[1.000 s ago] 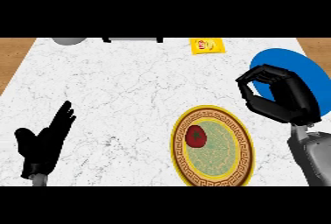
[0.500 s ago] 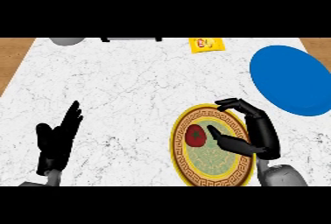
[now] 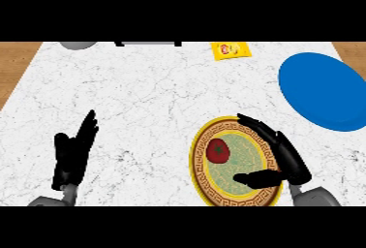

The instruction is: Pick the tomato from the plate and place it in the plate

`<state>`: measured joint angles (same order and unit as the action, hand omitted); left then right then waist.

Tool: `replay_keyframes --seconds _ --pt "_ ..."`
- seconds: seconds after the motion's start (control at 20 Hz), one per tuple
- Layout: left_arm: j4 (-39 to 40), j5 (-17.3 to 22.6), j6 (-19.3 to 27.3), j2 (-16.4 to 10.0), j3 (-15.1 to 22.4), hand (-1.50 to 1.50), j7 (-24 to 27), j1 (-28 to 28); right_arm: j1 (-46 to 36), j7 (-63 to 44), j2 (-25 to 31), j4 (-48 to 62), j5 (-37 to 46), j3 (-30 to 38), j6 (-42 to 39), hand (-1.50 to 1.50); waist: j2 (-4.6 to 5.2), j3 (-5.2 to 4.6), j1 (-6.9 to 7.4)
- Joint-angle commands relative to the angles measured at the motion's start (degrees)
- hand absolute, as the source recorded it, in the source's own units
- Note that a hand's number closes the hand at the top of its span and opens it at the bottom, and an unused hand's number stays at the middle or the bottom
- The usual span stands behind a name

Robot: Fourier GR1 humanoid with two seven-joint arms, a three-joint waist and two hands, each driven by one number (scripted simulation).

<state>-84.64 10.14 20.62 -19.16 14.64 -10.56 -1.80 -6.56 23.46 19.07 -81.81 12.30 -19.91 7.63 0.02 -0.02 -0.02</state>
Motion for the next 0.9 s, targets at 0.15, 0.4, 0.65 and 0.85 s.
replay_keyframes --seconds 0.15,0.4,0.65,0.85 --pt "0.9 -0.3 -0.5 0.7 -1.0 0.0 -0.9 -1.4 -6.8 -16.6 4.9 -2.7 12.2 -3.9 -3.3 -1.5 -0.09 -0.05 0.2" --pt "0.4 -1.0 -1.1 0.5 -0.7 0.0 -1.3 -0.8 -10.0 -30.2 8.0 -7.7 12.6 -7.3 -16.3 -1.5 -0.14 -0.08 0.26" --pt "-0.4 -1.8 -1.4 1.6 -1.6 0.0 1.0 2.4 -10.6 -35.8 3.8 -6.9 13.8 -9.8 -21.9 -1.5 -0.07 0.0 0.38" --pt "-1.3 -2.2 -3.2 1.3 -3.4 0.0 -2.7 -0.9 -12.9 -37.7 -1.4 -2.1 17.7 -9.7 -22.7 -1.5 -0.02 0.03 0.36"
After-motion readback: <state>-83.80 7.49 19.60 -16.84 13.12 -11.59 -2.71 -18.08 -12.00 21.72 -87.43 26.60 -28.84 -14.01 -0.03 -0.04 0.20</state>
